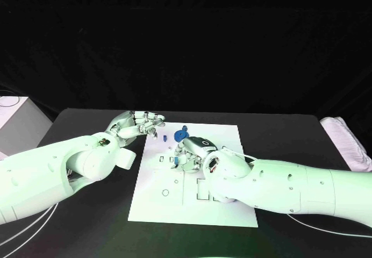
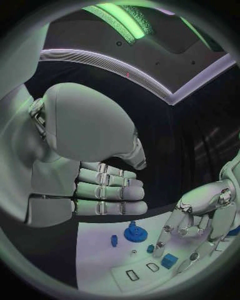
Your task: Assemble the parts on the task board
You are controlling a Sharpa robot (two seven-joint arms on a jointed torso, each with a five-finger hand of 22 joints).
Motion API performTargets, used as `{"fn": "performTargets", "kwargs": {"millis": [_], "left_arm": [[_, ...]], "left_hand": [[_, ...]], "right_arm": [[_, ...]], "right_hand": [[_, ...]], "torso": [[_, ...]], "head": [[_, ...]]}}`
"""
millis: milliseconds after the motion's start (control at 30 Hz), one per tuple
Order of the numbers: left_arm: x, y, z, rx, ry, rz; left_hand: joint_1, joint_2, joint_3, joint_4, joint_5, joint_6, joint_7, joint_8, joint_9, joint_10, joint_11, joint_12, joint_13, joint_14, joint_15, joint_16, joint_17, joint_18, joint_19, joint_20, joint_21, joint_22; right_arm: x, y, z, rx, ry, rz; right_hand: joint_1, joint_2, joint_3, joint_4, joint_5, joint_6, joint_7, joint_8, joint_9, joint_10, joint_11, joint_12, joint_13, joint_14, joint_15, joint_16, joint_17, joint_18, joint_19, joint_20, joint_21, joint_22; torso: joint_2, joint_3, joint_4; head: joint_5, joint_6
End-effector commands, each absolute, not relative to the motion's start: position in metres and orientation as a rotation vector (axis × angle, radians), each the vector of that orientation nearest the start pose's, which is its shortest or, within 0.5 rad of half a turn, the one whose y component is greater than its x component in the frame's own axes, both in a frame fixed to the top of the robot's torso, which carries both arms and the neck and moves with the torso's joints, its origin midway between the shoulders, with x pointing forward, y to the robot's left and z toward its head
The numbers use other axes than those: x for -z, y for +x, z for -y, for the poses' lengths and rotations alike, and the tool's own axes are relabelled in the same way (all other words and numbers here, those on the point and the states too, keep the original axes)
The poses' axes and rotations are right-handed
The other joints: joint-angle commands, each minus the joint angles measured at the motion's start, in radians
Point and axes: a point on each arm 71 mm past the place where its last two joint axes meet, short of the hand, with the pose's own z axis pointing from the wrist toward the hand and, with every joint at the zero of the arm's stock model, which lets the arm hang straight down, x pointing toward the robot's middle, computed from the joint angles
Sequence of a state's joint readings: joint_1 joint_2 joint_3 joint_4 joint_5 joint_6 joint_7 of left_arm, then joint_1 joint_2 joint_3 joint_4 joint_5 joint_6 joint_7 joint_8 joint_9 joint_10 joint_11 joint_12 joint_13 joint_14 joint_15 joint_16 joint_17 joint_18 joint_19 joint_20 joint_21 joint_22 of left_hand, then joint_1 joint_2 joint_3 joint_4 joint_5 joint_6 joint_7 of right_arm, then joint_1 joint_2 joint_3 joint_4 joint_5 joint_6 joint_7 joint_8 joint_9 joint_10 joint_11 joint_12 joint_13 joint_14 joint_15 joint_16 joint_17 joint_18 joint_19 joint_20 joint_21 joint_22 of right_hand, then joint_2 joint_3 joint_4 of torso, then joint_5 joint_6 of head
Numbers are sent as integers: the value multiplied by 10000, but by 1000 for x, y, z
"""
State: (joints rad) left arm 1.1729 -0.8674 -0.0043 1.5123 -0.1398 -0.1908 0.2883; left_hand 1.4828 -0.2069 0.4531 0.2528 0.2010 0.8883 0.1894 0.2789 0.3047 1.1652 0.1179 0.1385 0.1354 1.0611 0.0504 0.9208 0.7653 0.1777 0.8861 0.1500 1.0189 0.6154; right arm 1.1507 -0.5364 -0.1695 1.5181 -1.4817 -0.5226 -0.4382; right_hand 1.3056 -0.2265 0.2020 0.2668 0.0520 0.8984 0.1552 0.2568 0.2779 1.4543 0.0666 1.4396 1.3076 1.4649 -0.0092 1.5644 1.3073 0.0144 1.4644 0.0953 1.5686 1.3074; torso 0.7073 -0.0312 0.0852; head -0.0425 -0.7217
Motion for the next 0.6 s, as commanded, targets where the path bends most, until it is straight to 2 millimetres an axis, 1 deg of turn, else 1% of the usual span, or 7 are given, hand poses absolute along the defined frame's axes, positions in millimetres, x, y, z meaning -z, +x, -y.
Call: {"fn": "performTargets", "kwargs": {"millis": [33, 133, 167, 267, 400, 533, 600], "left_arm": [[184, 488, -214, 15326, -9831, -16112], [187, 487, -217, 14649, -9624, -16694], [188, 487, -218, 14377, -9506, -16929], [192, 487, -219, 13633, -9021, -17680], [197, 486, -217, 12673, -7941, -19129], [201, 486, -214, 11645, -6970, -20285], [204, 487, -211, 10826, -6433, -20898]], "left_hand": [[-135, -2, 55, 33, -46, -93, -10, 3, 18, -83, 10, 48, 20, -71, 7, 54, -24, 59, -61, 12, 56, 18], [-204, -28, -112, -24, -78, -157, -153, -33, 35, 819, -241, 835, 460, 322, -173, 442, 173, 85, 25, -66, 172, 59], [-557, -34, -312, 184, -105, -221, -160, -75, 31, 985, -262, 1206, 715, 919, -188, 1226, 1022, 74, 81, -110, 238, 85], [-711, 9, -702, 240, -9, -75, -269, 170, 219, 179, -318, 2881, 2107, 1348, -301, 2286, 1982, 36, 165, -168, 449, 161], [-1018, -11, -1166, 323, -32, -11, -316, 644, 492, -322, -439, 5246, 3843, 2731, -355, 4138, 4080, -168, 1211, -290, 1431, 1513], [-1228, 124, -1294, 360, -15, 139, -432, 1085, 793, -590, -537, 6187, 4484, 3169, -435, 4663, 4702, -337, 1890, -345, 2060, 2451], [-1639, 297, -1404, 383, -3, 273, -558, 1389, 1040, -523, -636, 6650, 4746, 3780, -526, 5226, 5528, -482, 2521, -423, 2566, 3259]], "right_arm": [[232, 440, 70, -7279, -300, -16462], [225, 436, 77, -8136, -59, -16158], [222, 435, 80, -8441, 52, -16054], [213, 432, 89, -9244, 310, -15767], [200, 430, 104, -9998, 832, -15580], [189, 430, 120, -10332, 1365, -15569], [183, 429, 131, -10406, 1732, -15599]], "right_hand": [[198, 19, -444, 209, -31, -92, 2, -47, -26, -22, 73, -59, 1442, 1059, 96, 64, 2635, -144, 1064, 79, 22, 2634], [434, 279, -1430, 260, 66, -403, 128, -266, -153, -75, 182, -96, 1395, 1059, 196, 64, 2635, -144, 1064, 156, 22, 2634], [578, 366, -1480, 252, 144, -479, 164, -327, -186, -161, 212, -180, 1319, 1051, 216, 53, 2605, -144, 1064, 182, 22, 2634], [789, 454, -1506, 243, 360, -569, 208, -403, -230, -215, 253, -216, 1277, 1050, 254, 51, 2601, -144, 1064, 218, 22, 2634], [952, 546, -1490, 229, 744, -430, 186, -339, -221, -232, 240, -208, 1268, 1045, 251, 44, 2582, -144, 1064, 232, 22, 2634], [961, 566, -1508, 235, 928, -353, 168, -295, -214, -255, 226, -221, 1247, 1041, 243, 37, 2565, -144, 1064, 228, 22, 2634], [964, 572, -1510, 231, 978, -326, 160, -276, -210, -267, 220, -231, 1235, 1038, 237, 33, 2556, -144, 1064, 225, 22, 2634]], "torso": [[-11, 11, 14], [-30, 6, -25], [-37, 5, -38], [-63, 34, -64], [-117, 43, -89], [-178, 39, -84], [-223, 51, -94]], "head": [[19, -13], [25, -15], [55, -14], [119, -3], [128, -5], [182, -41], [224, -62]]}}
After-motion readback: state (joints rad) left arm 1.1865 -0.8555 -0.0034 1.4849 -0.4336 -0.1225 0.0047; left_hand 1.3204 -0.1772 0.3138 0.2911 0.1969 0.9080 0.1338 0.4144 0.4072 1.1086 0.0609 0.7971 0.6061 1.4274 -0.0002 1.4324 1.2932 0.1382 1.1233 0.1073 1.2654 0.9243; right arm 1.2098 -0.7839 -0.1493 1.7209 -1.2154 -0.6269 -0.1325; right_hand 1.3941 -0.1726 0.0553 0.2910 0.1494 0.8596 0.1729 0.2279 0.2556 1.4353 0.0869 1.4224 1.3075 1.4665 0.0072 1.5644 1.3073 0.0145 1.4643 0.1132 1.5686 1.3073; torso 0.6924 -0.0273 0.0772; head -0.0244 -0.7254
